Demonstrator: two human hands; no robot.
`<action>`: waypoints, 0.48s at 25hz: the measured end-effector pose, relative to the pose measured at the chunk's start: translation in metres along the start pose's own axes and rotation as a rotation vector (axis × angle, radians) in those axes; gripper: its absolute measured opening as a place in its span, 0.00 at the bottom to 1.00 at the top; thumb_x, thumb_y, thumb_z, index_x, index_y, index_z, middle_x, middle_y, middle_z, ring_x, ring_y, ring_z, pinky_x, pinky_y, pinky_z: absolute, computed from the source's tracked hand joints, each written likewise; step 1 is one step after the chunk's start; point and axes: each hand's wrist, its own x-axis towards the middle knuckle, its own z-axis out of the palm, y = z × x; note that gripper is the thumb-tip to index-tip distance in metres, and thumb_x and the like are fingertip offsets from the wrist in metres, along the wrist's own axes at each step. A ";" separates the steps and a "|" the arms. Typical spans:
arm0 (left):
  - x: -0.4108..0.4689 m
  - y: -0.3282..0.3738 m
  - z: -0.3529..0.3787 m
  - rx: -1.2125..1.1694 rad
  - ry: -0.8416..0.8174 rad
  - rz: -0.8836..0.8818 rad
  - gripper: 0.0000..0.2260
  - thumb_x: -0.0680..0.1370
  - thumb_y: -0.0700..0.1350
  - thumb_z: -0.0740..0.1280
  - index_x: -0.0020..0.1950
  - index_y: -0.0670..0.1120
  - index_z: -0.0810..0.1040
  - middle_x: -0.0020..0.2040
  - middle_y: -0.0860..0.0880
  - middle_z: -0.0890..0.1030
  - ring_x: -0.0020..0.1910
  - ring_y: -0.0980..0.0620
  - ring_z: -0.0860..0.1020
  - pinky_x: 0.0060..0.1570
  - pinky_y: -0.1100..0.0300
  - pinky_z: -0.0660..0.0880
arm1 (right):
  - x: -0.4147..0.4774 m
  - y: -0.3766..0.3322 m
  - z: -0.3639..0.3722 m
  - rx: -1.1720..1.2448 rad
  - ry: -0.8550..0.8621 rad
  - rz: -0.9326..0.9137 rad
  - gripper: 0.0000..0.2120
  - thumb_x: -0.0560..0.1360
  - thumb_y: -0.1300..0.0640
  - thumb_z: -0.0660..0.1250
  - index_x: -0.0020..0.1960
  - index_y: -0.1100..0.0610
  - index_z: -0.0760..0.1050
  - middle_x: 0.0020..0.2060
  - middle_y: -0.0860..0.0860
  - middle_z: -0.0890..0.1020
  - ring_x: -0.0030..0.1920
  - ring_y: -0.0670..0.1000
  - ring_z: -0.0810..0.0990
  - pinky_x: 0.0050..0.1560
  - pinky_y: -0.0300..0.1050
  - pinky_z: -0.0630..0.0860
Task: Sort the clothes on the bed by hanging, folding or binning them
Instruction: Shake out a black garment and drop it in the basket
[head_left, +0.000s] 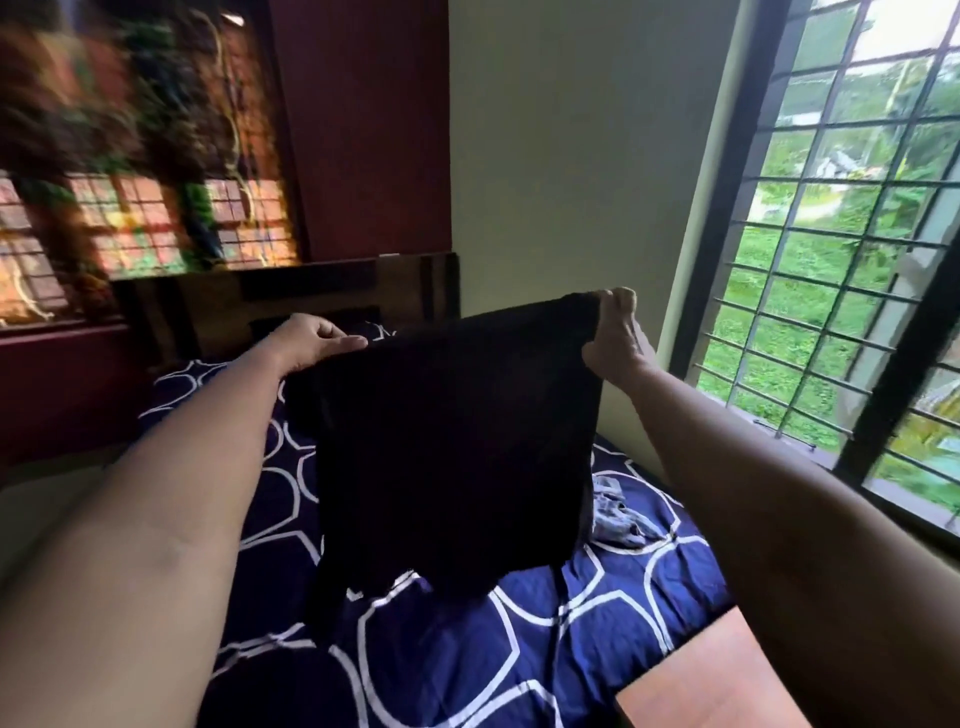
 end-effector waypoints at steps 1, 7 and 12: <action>-0.012 0.002 -0.006 0.111 -0.080 0.009 0.29 0.62 0.69 0.70 0.52 0.49 0.82 0.52 0.48 0.80 0.55 0.49 0.76 0.57 0.57 0.69 | -0.008 0.005 -0.005 -0.119 -0.033 -0.059 0.31 0.70 0.64 0.65 0.70 0.55 0.59 0.65 0.52 0.58 0.56 0.61 0.75 0.51 0.54 0.76; -0.076 -0.003 0.001 0.481 -0.238 -0.047 0.27 0.66 0.47 0.79 0.63 0.50 0.75 0.60 0.50 0.74 0.62 0.50 0.72 0.61 0.59 0.67 | -0.046 0.009 -0.021 -0.395 -0.014 -0.179 0.44 0.69 0.48 0.75 0.74 0.62 0.54 0.71 0.56 0.57 0.67 0.57 0.67 0.62 0.50 0.71; -0.133 -0.043 0.011 0.450 0.120 -0.077 0.18 0.73 0.35 0.69 0.61 0.46 0.74 0.59 0.42 0.77 0.56 0.42 0.76 0.56 0.54 0.71 | -0.083 0.009 -0.026 -0.265 0.173 -0.097 0.20 0.77 0.69 0.56 0.68 0.65 0.63 0.67 0.59 0.64 0.62 0.57 0.71 0.66 0.50 0.66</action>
